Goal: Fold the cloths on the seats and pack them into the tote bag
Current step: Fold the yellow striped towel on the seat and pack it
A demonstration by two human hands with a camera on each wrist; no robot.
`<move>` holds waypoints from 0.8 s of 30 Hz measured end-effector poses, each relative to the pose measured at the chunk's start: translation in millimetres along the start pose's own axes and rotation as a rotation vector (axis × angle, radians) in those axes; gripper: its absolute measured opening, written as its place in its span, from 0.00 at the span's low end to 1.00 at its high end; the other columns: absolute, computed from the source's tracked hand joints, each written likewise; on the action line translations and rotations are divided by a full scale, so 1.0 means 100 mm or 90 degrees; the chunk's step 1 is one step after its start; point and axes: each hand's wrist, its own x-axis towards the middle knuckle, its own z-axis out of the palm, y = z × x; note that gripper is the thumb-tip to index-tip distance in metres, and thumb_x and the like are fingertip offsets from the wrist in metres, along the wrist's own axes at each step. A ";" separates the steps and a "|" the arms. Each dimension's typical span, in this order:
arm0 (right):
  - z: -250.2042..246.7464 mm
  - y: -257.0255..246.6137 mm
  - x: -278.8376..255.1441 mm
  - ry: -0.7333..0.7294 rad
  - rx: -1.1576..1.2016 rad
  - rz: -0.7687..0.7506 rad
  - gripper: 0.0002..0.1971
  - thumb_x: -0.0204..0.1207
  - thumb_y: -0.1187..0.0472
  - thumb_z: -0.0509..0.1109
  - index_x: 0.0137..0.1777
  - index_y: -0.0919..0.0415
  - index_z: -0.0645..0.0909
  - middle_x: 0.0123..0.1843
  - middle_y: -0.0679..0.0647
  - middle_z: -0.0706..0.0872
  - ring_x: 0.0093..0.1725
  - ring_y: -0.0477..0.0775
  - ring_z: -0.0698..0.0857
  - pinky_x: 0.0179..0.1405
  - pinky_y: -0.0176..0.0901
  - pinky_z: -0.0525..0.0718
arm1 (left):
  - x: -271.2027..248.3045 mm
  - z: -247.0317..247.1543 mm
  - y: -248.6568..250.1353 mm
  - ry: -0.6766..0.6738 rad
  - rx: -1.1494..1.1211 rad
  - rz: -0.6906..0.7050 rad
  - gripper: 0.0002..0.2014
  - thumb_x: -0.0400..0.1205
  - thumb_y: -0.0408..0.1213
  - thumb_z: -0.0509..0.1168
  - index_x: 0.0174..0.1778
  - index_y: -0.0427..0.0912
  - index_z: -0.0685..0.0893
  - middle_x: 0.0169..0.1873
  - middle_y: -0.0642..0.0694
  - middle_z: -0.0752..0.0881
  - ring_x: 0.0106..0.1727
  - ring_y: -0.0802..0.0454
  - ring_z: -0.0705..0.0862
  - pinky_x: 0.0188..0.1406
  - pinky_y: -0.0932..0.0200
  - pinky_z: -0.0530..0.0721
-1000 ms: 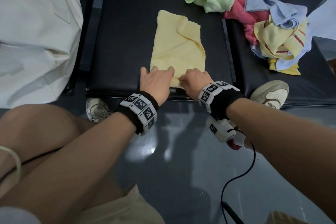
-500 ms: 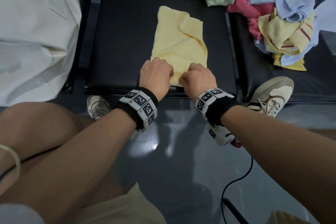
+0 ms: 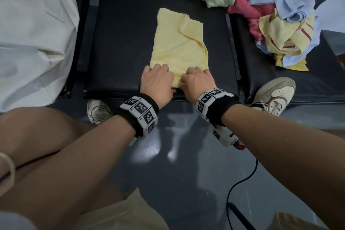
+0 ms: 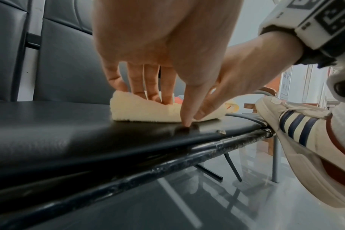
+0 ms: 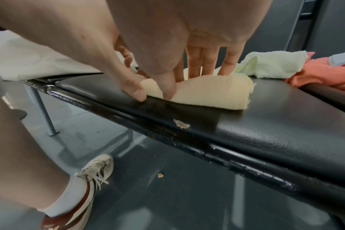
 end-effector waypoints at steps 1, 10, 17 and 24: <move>-0.01 0.00 0.01 -0.006 0.009 0.001 0.12 0.82 0.56 0.64 0.60 0.57 0.83 0.60 0.54 0.80 0.65 0.58 0.75 0.64 0.52 0.69 | -0.01 0.01 0.00 0.000 0.005 -0.002 0.13 0.79 0.46 0.71 0.57 0.47 0.87 0.55 0.49 0.82 0.60 0.46 0.78 0.57 0.50 0.69; -0.06 0.03 -0.03 -0.019 0.139 0.059 0.11 0.81 0.56 0.65 0.61 0.57 0.73 0.55 0.53 0.85 0.58 0.59 0.80 0.61 0.53 0.68 | -0.02 -0.03 -0.01 -0.020 -0.013 0.003 0.09 0.84 0.43 0.67 0.57 0.49 0.88 0.52 0.51 0.86 0.60 0.47 0.77 0.55 0.50 0.66; -0.05 0.05 -0.06 -0.001 0.143 0.062 0.13 0.83 0.53 0.65 0.64 0.55 0.80 0.60 0.55 0.81 0.63 0.59 0.77 0.63 0.53 0.69 | -0.02 -0.07 -0.02 -0.008 -0.073 -0.013 0.09 0.85 0.37 0.63 0.59 0.50 0.77 0.44 0.50 0.87 0.55 0.45 0.79 0.55 0.46 0.68; -0.02 0.05 -0.12 -0.023 0.106 0.017 0.17 0.81 0.46 0.66 0.65 0.53 0.83 0.63 0.53 0.78 0.66 0.57 0.74 0.64 0.53 0.70 | 0.00 -0.07 -0.01 -0.079 -0.097 -0.049 0.11 0.86 0.39 0.57 0.60 0.50 0.82 0.50 0.48 0.86 0.59 0.45 0.78 0.59 0.45 0.68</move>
